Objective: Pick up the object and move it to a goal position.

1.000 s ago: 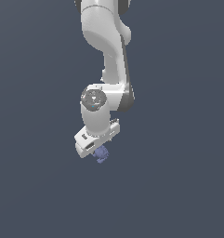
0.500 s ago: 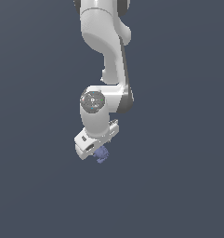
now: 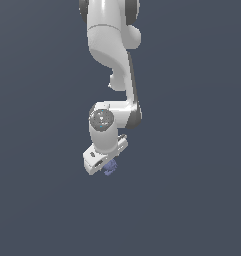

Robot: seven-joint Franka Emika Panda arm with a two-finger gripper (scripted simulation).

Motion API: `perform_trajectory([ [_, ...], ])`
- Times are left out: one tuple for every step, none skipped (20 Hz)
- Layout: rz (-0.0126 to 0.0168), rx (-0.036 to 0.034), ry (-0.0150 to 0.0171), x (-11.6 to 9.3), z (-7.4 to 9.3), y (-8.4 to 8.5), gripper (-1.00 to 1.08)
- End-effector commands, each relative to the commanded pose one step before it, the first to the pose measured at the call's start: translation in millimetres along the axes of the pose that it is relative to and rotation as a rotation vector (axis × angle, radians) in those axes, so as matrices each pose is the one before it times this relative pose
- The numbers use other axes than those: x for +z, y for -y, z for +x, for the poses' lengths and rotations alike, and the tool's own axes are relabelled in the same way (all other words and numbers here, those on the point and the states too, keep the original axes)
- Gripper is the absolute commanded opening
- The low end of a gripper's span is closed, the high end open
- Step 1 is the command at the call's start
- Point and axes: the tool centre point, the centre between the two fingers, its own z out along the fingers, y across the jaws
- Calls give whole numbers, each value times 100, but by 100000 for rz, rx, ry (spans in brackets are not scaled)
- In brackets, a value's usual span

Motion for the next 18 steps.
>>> perform_trajectory([
  [-91, -98, -87, 746, 40, -18, 100],
  [0, 0, 0, 126, 15, -23, 100],
  [0, 0, 0, 44, 27, -28, 100],
  [0, 0, 0, -27, 33, -28, 100],
  [0, 0, 0, -22, 13, -10, 100],
  [0, 0, 0, 0, 0, 0, -100],
  [0, 0, 0, 0, 0, 0, -100],
  [0, 0, 0, 0, 0, 0, -100],
  [0, 0, 0, 0, 0, 0, -100],
  [0, 0, 0, 0, 0, 0, -100],
  [0, 0, 0, 0, 0, 0, -100],
  [0, 0, 0, 0, 0, 0, -100],
  [0, 0, 0, 0, 0, 0, -100],
  [0, 0, 0, 0, 0, 0, -100],
  [0, 0, 0, 0, 0, 0, -100],
  [0, 0, 0, -2, -5, 3, -100],
  [0, 0, 0, -21, 4, 16, -100],
  [0, 0, 0, -64, 12, 47, -100],
])
